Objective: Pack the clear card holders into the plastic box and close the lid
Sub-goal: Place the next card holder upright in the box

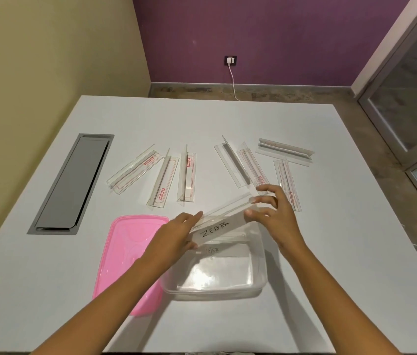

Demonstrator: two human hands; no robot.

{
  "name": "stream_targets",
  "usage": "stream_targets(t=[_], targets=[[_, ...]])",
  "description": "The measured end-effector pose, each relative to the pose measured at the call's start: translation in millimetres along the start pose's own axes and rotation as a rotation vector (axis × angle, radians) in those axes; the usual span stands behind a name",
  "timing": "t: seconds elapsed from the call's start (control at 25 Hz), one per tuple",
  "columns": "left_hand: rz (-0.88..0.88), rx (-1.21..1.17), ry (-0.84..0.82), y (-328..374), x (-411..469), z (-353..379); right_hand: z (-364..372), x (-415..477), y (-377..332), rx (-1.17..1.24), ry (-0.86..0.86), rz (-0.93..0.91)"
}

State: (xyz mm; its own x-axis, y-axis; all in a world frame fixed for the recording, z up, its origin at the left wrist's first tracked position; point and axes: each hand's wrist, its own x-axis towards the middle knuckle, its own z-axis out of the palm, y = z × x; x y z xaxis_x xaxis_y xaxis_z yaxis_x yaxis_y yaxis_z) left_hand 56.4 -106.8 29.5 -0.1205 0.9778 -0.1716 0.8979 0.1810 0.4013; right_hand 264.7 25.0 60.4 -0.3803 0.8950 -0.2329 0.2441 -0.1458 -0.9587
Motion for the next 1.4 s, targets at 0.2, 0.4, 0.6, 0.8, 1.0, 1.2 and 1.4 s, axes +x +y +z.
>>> stream_targets(t=[0.2,0.4,0.6,0.8,1.0,1.2,1.4], targets=[[0.012,0.071,-0.069,-6,8,12,5,-12,23,-0.586,-0.083,-0.144],[-0.002,0.087,-0.127,-8,11,25,26,-28,39,-0.867,-0.008,-0.154],[0.006,0.126,-0.135,-12,17,24,45,-34,36,-0.964,0.007,-0.096],[0.023,0.199,-0.163,-17,16,32,49,-36,49,-0.916,-0.043,-0.034],[0.024,0.296,-0.196,-15,26,41,59,-23,62,-1.158,-0.085,0.058],[-0.027,0.261,-0.249,-15,30,45,64,-17,75,-1.299,-0.123,0.077],[-0.092,0.207,-0.231,-14,30,50,67,-16,79,-1.384,-0.070,0.022]])
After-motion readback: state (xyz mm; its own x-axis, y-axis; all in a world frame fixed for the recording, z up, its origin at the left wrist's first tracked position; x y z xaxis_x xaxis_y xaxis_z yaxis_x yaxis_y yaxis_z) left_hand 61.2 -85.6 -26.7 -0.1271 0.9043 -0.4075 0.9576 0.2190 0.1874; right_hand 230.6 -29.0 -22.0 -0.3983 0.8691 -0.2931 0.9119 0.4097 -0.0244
